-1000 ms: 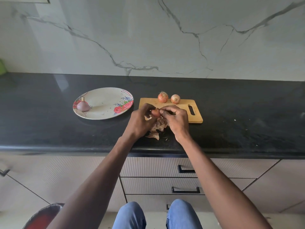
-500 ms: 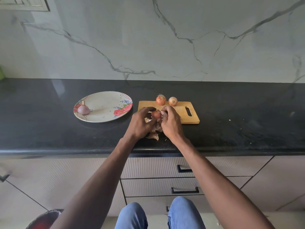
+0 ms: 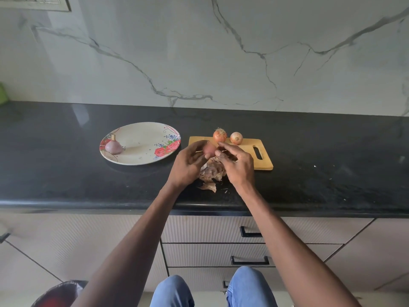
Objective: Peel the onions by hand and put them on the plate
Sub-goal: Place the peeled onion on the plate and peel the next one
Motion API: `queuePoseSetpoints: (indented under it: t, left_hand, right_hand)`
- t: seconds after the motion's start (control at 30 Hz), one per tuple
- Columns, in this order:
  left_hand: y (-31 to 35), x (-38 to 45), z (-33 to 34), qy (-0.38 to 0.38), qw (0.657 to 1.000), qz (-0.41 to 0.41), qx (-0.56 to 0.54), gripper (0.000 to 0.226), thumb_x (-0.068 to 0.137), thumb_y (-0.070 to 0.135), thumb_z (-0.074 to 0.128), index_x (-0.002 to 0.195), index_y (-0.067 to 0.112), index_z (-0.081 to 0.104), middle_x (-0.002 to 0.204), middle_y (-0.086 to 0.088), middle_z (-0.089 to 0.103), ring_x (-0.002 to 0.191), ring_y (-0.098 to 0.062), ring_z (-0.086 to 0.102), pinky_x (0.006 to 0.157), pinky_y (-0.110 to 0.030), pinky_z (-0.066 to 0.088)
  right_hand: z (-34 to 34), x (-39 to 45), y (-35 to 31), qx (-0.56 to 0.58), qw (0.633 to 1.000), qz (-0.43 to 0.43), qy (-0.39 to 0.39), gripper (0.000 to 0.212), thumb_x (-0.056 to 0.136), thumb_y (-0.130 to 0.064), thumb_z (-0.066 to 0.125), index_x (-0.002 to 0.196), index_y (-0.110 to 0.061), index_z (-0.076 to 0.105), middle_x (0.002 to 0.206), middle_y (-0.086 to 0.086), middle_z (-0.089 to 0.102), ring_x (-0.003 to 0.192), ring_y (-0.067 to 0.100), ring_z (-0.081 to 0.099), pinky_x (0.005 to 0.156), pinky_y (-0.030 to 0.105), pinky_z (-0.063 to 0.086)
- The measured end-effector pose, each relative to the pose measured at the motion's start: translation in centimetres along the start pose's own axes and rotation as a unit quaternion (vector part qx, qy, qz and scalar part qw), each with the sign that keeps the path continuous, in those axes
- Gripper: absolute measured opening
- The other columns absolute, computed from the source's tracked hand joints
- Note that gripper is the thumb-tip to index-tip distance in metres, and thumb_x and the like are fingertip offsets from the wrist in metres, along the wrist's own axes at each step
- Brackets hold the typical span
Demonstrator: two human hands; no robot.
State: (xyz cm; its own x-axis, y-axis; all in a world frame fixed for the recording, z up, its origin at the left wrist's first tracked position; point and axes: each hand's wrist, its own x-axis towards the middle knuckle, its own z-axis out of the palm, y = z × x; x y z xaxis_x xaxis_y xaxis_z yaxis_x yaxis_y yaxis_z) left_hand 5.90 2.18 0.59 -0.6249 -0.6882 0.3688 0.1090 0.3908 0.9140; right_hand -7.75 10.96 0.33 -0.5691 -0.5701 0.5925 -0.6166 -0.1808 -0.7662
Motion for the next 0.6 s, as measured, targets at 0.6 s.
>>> queuePoseSetpoints:
  t: [0.6]
  left_hand:
    - [0.4,0.0,-0.1,0.007,0.995,-0.018,-0.096,0.015,0.098,0.007,0.062,0.109,0.014,0.071,0.096,0.0,0.078,0.089,-0.017,0.074,0.082,-0.027,0.057]
  right_hand:
    - [0.3,-1.5,-0.3,-0.136,0.966,-0.219,0.009,0.018,0.079,0.011,0.073,0.096,0.004,0.075,0.094,0.013,0.07,0.086,0.023,0.068,0.075,0.028,0.059]
